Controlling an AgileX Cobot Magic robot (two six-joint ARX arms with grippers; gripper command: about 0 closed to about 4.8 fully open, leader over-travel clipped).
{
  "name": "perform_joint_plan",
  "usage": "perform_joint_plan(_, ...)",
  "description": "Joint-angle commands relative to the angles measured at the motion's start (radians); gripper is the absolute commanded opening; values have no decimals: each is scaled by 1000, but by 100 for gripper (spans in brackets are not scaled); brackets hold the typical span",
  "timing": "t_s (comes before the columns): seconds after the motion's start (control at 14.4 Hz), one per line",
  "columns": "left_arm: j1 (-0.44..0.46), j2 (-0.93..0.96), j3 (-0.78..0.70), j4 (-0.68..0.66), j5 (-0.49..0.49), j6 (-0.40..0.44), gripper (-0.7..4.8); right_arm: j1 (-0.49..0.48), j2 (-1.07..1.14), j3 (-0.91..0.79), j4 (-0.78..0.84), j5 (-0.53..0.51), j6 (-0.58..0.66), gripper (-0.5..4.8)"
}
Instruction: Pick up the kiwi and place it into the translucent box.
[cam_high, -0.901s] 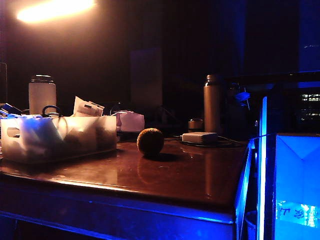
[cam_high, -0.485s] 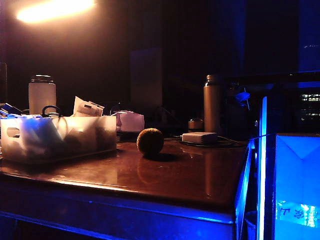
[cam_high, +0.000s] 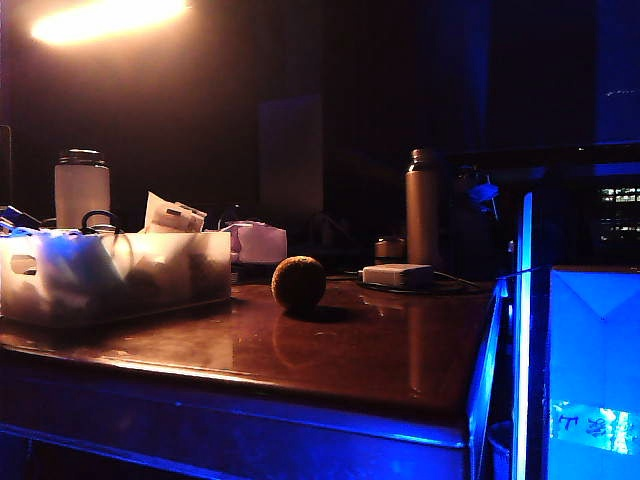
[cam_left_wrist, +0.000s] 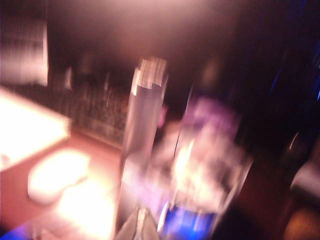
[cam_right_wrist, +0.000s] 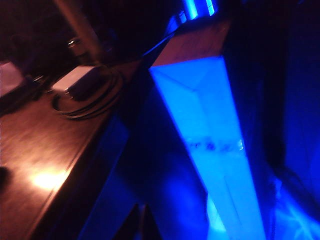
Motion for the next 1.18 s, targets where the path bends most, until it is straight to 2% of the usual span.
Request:
perform_joint_plan(0.07,-1,213,231,-66,-8,75,-4,0,-1,113,13,-1,6,-2)
perform_joint_plan(0.14,-1,322,326,-105,21,138,-4,0,1,152,12,-1,5,-2)
perform_joint_plan(0.28,-2,597,589,-269,159,256,-4,0,48,246,6,-24,3,-2)
perform_joint_plan(0.49,-2,932,977,-587,457,259,-4,0,240,397,18,-121,-69,-1)
perform_joint_plan(0.62,-3,1052,1143,-709,528,257,-4,1,443,536,20,-210,-108,-1)
perform_joint_plan(0.83,-3,1086,1219,-729,528,232,-4,4,803,782,3,-457,-222,-2)
perform_joint_plan(0.9,-3,1086,1219,-728,530,229,-4,20,914,858,-2,-508,-237,-1)
perform_joint_plan(1.04,-3,1086,1218,-736,531,229,-4,96,1160,1017,-2,-524,-301,-1)
perform_joint_plan(1.18,-3,1086,1218,-735,530,229,-4,187,1366,1147,-2,-524,-294,-1)
